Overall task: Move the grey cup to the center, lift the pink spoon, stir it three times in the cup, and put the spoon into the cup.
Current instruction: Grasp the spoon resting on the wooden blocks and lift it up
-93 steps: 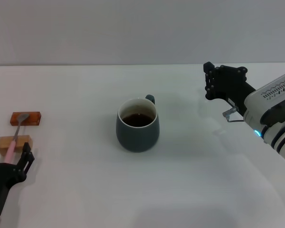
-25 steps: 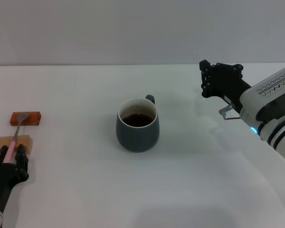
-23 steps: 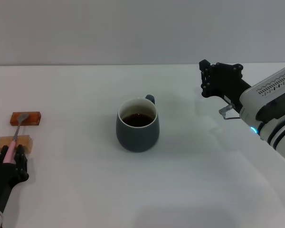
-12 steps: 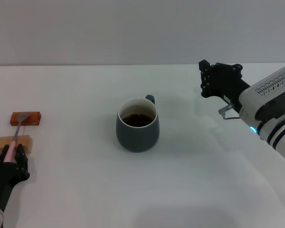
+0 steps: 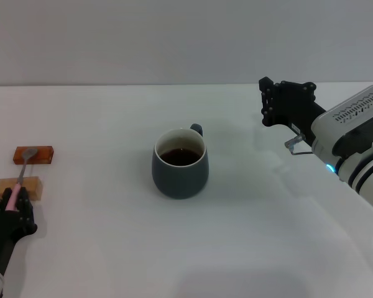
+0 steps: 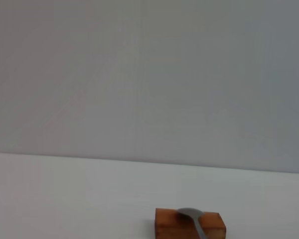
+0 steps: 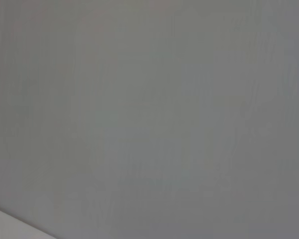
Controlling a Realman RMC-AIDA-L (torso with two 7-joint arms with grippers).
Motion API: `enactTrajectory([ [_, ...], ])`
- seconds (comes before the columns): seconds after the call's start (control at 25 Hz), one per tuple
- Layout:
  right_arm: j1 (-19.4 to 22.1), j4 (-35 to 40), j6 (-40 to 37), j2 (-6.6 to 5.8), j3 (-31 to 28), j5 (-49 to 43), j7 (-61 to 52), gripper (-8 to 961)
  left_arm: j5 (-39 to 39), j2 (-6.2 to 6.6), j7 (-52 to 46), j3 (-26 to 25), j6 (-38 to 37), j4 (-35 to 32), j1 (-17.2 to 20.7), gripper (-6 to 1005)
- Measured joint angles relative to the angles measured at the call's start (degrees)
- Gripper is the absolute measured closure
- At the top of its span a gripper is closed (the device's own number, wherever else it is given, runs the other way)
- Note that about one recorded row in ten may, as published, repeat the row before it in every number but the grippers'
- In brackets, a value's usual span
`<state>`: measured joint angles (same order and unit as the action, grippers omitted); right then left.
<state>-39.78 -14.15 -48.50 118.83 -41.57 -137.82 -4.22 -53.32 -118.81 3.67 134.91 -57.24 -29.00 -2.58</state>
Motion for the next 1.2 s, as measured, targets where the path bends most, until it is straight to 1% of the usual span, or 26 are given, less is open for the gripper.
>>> enactTrajectory([
  [0.24, -0.2, 0.0, 0.1, 0.0, 0.0, 0.0, 0.0, 954, 0.0, -0.19, 1.0, 0.0, -1.0, 0.1, 0.2, 746],
  [0.44, -0.1, 0.0, 0.2, 0.0, 0.0, 0.0, 0.0, 954, 0.0, -0.16, 1.0, 0.0, -0.9, 0.2, 0.0, 842],
  [0.64, -0.1, 0.0, 0.2, 0.0, 0.0, 0.0, 0.0, 954, 0.0, -0.14, 1.0, 0.0, -0.8, 0.4, -0.2, 870],
  [1.2, -0.7, -0.1, 0.8, 0.0, -0.1, 0.0, 0.0, 954, 0.0, -0.06, 0.5, 0.0, -0.7, 0.7, -0.6, 871],
])
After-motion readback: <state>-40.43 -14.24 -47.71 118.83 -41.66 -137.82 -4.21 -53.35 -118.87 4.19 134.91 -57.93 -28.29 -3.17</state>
